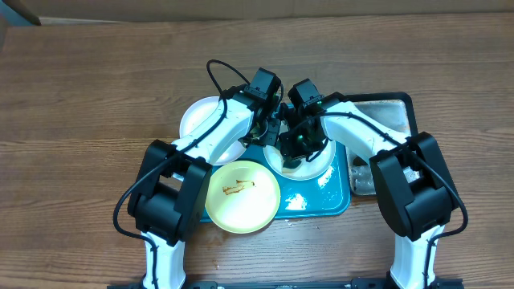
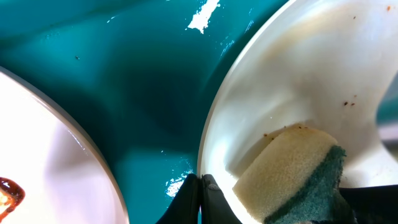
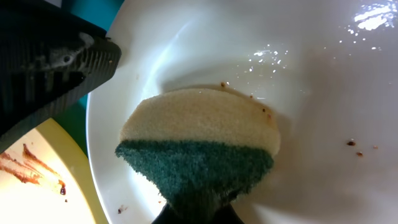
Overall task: Clean dirty plates on tray and stack at the side
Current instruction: 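Scrub the white plate again with the sponge, left gripper holding rim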
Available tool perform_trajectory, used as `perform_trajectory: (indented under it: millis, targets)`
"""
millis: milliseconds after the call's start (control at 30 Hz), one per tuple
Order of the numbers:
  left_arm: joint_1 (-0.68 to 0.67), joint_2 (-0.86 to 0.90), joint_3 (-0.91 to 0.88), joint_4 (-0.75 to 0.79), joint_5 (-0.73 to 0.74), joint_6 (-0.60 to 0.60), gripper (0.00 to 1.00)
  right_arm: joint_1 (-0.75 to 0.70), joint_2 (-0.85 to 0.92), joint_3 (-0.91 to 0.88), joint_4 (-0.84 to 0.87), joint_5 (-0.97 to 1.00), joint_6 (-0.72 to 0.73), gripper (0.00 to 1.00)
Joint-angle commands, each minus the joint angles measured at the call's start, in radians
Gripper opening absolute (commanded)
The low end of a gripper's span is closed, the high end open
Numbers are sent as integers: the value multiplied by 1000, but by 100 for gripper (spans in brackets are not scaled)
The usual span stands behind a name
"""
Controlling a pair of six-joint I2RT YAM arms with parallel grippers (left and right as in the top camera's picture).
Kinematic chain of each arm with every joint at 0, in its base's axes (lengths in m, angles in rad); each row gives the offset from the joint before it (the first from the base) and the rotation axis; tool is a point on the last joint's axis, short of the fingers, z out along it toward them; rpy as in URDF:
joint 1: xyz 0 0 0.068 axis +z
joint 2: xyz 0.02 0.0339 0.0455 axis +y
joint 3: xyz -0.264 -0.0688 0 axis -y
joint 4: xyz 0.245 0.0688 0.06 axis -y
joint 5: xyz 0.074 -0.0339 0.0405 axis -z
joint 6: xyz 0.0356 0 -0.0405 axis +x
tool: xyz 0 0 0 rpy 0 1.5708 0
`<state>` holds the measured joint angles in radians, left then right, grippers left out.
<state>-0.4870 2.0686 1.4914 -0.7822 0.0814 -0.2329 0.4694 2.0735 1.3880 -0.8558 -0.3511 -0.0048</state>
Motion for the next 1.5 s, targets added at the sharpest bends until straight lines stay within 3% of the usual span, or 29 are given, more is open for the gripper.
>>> perform_trajectory:
  millis: [0,400,1100,1267,1467]
  targets:
    - [-11,-12,12,34,22,-15,4,40,87,-68,-48,27,-107,4]
    - [-11,-12,12,34,22,-15,4,4,87,-68,51,151,225,4]
    - [-11,-12,12,21,23,-15,4,-88,87,-68,157,152,764,4]
    - [-11,-12,12,14,22,-15,4,-88,87,-68,177,150,793,4]
    - [-11,-12,12,17,22,-15,4,-87,87,-64,172,199,528,4]
